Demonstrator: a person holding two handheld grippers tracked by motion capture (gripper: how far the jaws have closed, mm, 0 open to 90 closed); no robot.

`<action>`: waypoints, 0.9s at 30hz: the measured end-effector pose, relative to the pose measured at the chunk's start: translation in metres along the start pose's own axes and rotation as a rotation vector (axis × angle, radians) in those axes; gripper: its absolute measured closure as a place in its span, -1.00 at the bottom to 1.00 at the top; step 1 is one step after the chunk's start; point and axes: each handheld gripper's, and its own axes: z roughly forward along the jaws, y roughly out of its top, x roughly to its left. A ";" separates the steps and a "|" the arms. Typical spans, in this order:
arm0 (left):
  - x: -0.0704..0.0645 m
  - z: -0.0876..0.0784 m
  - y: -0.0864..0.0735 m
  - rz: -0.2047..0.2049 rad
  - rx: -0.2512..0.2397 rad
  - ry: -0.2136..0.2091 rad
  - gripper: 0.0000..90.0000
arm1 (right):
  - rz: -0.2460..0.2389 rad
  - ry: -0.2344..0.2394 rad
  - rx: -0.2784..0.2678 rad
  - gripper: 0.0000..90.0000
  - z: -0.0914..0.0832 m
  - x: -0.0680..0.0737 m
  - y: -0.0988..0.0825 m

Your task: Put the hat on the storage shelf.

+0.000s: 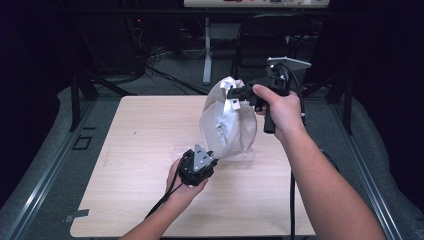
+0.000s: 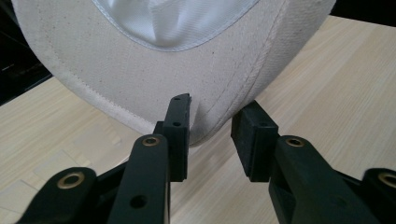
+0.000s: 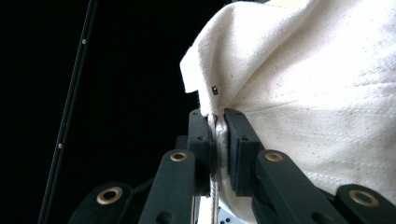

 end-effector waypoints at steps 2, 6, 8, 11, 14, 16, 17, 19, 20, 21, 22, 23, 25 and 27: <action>0.002 -0.002 0.000 0.005 -0.001 -0.002 0.57 | -0.007 -0.002 0.001 0.82 -0.001 0.000 0.000; 0.008 -0.005 0.001 -0.002 -0.011 -0.013 0.64 | -0.005 -0.008 -0.007 0.82 0.000 0.002 0.000; 0.013 -0.007 0.002 -0.012 -0.016 -0.017 0.69 | -0.014 -0.015 -0.010 0.82 0.000 0.005 0.000; 0.019 -0.010 0.005 -0.025 -0.020 -0.028 0.72 | -0.018 -0.019 -0.014 0.82 0.002 0.008 0.001; 0.023 -0.012 0.007 -0.032 -0.025 -0.038 0.77 | -0.023 -0.022 -0.014 0.82 0.004 0.010 0.002; 0.026 -0.013 0.007 -0.046 -0.030 -0.055 0.79 | -0.022 -0.021 -0.017 0.82 0.006 0.011 0.002; 0.028 -0.012 0.007 -0.054 -0.027 -0.070 0.80 | -0.025 -0.025 -0.018 0.82 0.008 0.011 0.003; 0.030 -0.011 0.006 -0.062 -0.027 -0.080 0.81 | -0.024 -0.031 -0.021 0.82 0.010 0.011 0.003; 0.030 -0.011 0.006 -0.062 -0.027 -0.080 0.81 | -0.024 -0.031 -0.024 0.82 0.011 0.010 0.003; 0.032 -0.009 0.005 -0.074 -0.023 -0.087 0.81 | -0.022 -0.033 -0.022 0.82 0.012 0.010 0.004; 0.032 -0.009 0.005 -0.074 -0.023 -0.087 0.81 | -0.024 -0.037 -0.018 0.82 0.013 0.009 0.004; 0.033 -0.008 0.004 -0.081 -0.022 -0.093 0.81 | -0.024 -0.037 -0.018 0.82 0.013 0.009 0.004; 0.035 -0.006 0.003 -0.089 -0.016 -0.097 0.82 | -0.021 -0.042 -0.014 0.82 0.017 0.007 0.004; 0.036 -0.003 0.002 -0.095 -0.014 -0.106 0.82 | -0.022 -0.049 -0.010 0.82 0.019 0.005 0.003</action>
